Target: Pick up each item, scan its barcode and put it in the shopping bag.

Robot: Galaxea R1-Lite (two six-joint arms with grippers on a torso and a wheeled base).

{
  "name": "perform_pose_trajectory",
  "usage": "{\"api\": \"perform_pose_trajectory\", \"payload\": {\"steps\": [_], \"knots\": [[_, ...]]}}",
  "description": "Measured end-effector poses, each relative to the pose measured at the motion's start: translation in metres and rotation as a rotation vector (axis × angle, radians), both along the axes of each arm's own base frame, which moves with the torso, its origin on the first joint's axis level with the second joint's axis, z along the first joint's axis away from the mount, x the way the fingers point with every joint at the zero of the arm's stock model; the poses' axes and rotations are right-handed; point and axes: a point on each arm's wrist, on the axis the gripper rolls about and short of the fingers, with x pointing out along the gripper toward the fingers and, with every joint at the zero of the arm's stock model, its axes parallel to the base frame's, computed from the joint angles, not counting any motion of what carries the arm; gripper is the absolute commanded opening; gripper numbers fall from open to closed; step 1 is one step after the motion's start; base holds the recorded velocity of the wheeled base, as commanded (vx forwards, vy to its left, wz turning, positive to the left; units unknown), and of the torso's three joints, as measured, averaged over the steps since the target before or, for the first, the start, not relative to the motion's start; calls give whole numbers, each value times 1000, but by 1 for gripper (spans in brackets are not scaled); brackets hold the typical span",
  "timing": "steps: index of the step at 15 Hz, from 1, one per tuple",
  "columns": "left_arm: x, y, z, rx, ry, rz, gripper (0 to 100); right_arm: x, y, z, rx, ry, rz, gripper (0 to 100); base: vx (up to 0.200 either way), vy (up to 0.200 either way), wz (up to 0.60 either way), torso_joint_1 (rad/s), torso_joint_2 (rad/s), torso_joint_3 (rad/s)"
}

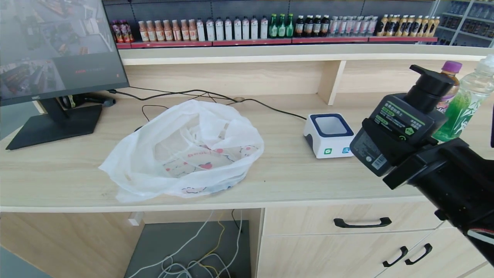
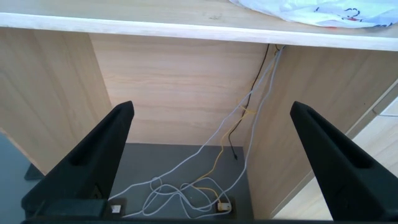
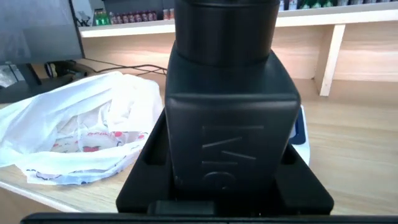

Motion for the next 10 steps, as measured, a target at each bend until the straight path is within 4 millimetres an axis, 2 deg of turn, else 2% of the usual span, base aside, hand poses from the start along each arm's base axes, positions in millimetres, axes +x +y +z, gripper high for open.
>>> {"api": "perform_pose_trajectory", "payload": {"steps": [4,10], "knots": [[0,0,0,0,-1,1,100,16,-7,7,-87,-89,18,0,0,0,0,0,0,0],[0,0,0,0,-1,0,100,67,-1,17,-227,-283,78,0,0,0,0,0,0,0]]}}
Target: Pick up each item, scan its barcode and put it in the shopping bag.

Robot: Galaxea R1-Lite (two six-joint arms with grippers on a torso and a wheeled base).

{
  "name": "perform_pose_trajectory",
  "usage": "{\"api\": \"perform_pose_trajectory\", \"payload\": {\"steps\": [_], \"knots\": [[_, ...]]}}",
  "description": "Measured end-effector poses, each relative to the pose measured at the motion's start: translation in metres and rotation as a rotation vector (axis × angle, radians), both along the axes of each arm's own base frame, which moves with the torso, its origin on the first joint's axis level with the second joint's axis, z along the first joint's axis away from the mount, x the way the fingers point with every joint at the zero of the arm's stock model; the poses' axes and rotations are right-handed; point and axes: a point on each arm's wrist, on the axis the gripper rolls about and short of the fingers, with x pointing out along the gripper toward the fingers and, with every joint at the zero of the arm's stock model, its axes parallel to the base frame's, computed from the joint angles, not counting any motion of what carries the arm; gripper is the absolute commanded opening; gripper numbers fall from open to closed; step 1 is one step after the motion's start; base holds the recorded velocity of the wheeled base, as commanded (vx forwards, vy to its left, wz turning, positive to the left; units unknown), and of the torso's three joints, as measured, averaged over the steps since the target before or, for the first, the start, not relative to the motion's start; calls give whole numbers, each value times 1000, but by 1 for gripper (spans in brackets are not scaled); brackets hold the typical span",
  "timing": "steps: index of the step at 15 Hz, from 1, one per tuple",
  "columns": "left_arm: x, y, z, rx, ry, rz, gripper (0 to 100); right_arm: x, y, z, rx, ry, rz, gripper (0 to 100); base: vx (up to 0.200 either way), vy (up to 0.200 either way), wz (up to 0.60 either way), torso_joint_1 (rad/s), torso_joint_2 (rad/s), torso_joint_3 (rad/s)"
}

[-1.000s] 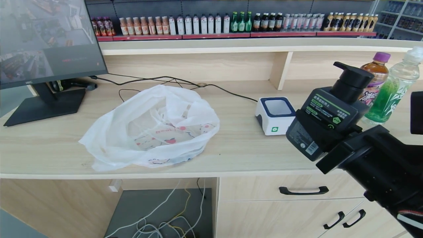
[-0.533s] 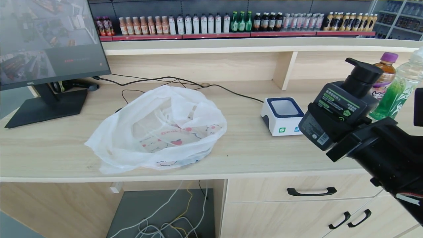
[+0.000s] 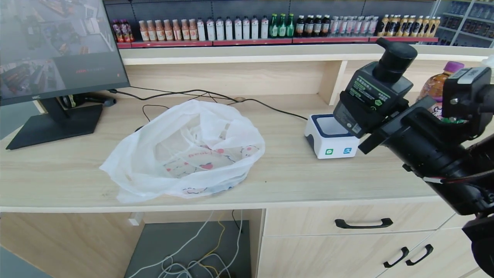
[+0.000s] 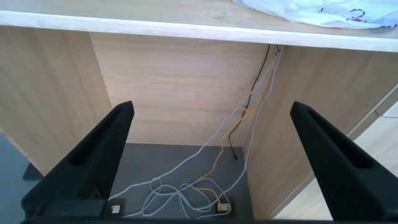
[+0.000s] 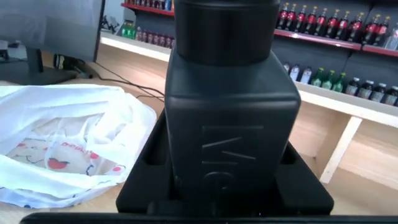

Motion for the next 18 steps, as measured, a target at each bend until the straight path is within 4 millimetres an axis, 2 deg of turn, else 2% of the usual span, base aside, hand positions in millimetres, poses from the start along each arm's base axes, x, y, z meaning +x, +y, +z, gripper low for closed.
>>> {"api": "perform_pose_trajectory", "payload": {"steps": [6,9,13,15,18], "knots": [[0,0,0,0,0,0,100,69,8,11,-90,-177,50,0,0,0,0,0,0,0],[0,0,0,0,0,0,100,98,5,5,-231,-292,90,0,0,0,0,0,0,0],[0,0,0,0,0,1,100,116,-12,-9,-328,-314,85,0,0,0,0,0,0,0],[0,0,0,0,0,0,100,122,-24,-12,-365,-330,51,0,0,0,0,0,0,0],[0,0,0,0,0,0,100,129,-30,-11,-405,-371,70,0,0,0,0,0,0,0]]}}
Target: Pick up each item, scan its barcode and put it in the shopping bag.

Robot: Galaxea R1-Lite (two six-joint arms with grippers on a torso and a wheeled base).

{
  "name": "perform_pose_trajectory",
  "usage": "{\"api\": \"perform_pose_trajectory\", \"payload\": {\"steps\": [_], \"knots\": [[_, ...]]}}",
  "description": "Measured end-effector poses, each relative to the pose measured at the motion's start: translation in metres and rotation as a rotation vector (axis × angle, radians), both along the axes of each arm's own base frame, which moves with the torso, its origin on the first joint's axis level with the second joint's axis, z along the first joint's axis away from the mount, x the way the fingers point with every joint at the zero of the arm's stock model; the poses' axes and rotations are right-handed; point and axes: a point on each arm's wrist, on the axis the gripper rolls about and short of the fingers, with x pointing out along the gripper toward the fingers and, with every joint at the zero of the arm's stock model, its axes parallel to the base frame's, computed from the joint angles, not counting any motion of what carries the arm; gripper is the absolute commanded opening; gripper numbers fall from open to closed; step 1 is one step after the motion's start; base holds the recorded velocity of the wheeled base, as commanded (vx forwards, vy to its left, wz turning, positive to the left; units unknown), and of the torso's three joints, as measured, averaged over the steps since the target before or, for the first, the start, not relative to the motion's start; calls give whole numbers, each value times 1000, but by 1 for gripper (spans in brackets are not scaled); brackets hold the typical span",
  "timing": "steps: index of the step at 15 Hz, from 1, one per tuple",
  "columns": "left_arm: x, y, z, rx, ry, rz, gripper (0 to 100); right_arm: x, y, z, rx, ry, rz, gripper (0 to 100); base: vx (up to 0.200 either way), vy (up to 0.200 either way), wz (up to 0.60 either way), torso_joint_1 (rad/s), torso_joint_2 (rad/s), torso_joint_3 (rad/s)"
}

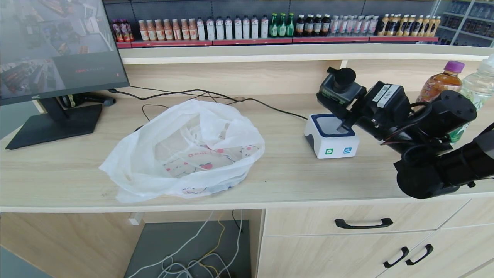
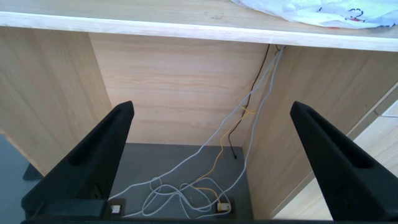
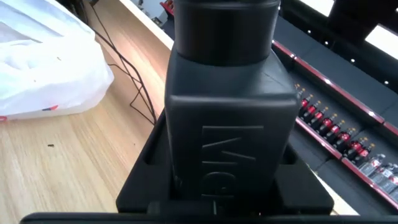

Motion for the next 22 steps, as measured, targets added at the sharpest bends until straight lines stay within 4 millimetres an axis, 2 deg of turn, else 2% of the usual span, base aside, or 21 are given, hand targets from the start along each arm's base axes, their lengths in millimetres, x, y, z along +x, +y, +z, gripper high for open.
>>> {"api": "perform_pose_trajectory", "payload": {"steps": [5,11,22], "knots": [[0,0,0,0,0,0,100,8,-8,-1,-63,-90,-49,0,0,0,0,0,0,0],[0,0,0,0,0,0,100,10,-11,-22,-111,-60,-80,0,0,0,0,0,0,0],[0,0,0,0,0,0,100,13,-18,-30,-124,-45,-104,0,0,0,0,0,0,0]]}}
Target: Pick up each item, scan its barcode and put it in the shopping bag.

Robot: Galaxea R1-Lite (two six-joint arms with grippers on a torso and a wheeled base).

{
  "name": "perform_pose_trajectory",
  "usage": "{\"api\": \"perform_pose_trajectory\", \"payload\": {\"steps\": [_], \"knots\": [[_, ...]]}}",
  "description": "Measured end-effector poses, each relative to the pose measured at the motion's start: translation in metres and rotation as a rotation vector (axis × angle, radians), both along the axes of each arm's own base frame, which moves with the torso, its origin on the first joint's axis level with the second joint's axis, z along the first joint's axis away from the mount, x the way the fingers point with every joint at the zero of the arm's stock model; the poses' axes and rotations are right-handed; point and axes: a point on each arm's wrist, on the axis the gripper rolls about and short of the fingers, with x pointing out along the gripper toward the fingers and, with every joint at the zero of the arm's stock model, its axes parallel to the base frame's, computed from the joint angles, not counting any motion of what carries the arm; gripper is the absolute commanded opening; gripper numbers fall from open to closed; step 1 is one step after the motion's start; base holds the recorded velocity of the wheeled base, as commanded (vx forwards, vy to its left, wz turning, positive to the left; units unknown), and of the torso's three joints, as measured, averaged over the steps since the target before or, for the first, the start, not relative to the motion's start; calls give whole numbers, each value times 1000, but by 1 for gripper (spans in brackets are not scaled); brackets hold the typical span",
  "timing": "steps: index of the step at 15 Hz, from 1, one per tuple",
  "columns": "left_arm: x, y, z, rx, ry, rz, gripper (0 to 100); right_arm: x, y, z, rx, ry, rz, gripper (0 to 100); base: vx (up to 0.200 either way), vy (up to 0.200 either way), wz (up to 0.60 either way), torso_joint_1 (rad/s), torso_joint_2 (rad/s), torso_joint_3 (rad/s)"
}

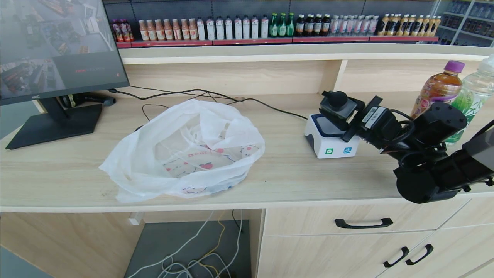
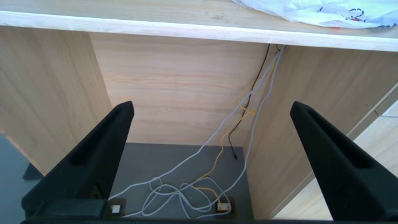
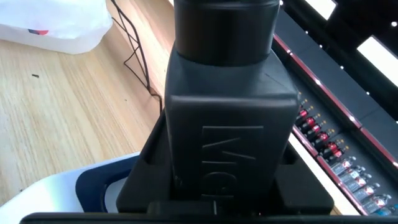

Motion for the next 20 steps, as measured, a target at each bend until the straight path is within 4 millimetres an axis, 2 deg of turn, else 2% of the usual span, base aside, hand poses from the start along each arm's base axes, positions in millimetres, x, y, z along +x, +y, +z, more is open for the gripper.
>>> {"api": "perform_pose_trajectory", "payload": {"steps": [9,20], "knots": [[0,0,0,0,0,0,100,-3,0,-7,-11,23,-4,0,0,0,0,0,0,0],[0,0,0,0,0,0,100,-5,-1,-1,-2,14,0,0,0,0,0,0,0,0]]}}
